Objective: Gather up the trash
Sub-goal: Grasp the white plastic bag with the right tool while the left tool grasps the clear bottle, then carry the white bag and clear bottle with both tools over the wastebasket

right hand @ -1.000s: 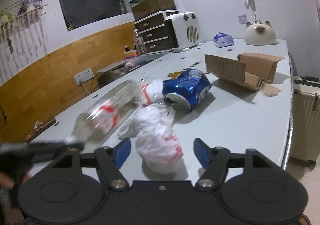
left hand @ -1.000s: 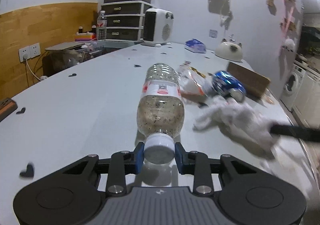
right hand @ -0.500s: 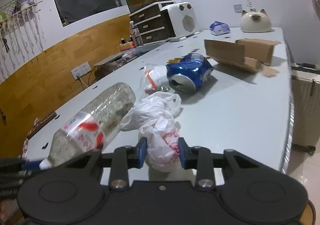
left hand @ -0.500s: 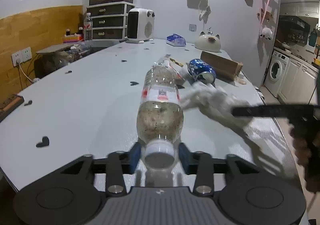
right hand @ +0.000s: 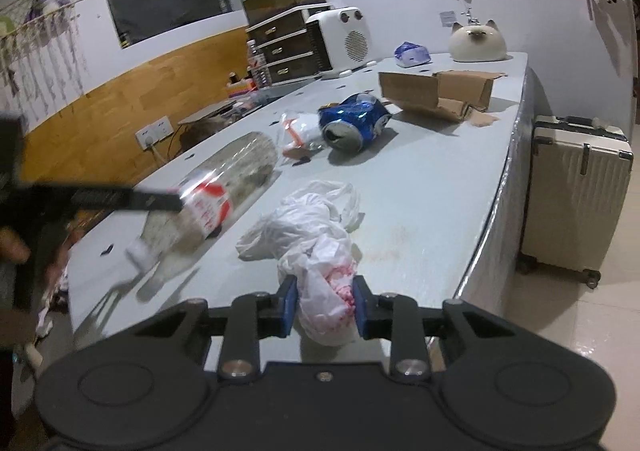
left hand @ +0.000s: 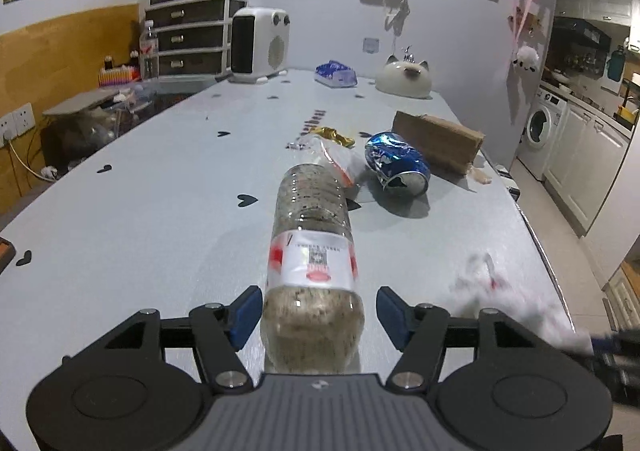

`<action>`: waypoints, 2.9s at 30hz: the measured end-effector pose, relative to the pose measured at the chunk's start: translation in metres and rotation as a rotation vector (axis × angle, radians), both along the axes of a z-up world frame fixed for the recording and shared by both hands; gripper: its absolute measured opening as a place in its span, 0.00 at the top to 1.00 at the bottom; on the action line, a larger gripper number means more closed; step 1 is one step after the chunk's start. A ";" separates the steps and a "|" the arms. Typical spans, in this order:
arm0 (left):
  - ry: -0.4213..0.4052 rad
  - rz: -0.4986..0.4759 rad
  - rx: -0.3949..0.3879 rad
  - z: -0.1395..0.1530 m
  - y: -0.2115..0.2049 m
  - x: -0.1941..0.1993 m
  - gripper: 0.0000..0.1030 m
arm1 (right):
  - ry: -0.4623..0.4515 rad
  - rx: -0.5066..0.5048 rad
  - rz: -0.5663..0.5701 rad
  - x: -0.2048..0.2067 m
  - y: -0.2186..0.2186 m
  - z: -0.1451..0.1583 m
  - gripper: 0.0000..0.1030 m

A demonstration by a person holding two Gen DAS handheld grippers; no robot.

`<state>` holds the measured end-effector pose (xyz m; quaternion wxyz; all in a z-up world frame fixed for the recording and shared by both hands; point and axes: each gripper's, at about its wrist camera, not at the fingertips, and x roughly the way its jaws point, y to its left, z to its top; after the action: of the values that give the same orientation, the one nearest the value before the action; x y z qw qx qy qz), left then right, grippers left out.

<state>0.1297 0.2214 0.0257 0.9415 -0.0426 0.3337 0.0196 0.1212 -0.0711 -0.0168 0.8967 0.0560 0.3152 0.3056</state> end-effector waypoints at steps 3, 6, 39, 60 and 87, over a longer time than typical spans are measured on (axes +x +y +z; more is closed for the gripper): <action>0.030 0.002 -0.001 0.003 0.003 0.010 0.34 | 0.000 -0.009 0.023 -0.010 -0.001 0.001 0.70; 0.054 -0.002 0.014 0.007 0.003 0.022 0.20 | -0.001 -0.011 0.042 -0.015 -0.001 0.003 0.65; 0.143 -0.013 -0.001 -0.013 0.007 0.055 0.40 | 0.068 -0.020 0.087 0.031 0.039 0.000 0.62; -0.090 -0.009 0.040 0.030 -0.044 -0.037 0.40 | -0.138 -0.032 -0.104 0.007 -0.010 0.049 0.63; -0.145 -0.278 -0.008 0.018 -0.245 -0.025 0.40 | -0.204 -0.122 -0.452 -0.045 -0.185 0.055 0.63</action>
<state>0.1045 -0.0236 0.0437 0.9566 -0.0009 0.2676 -0.1152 0.0765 -0.2563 0.0377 0.9712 0.0398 0.2202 0.0819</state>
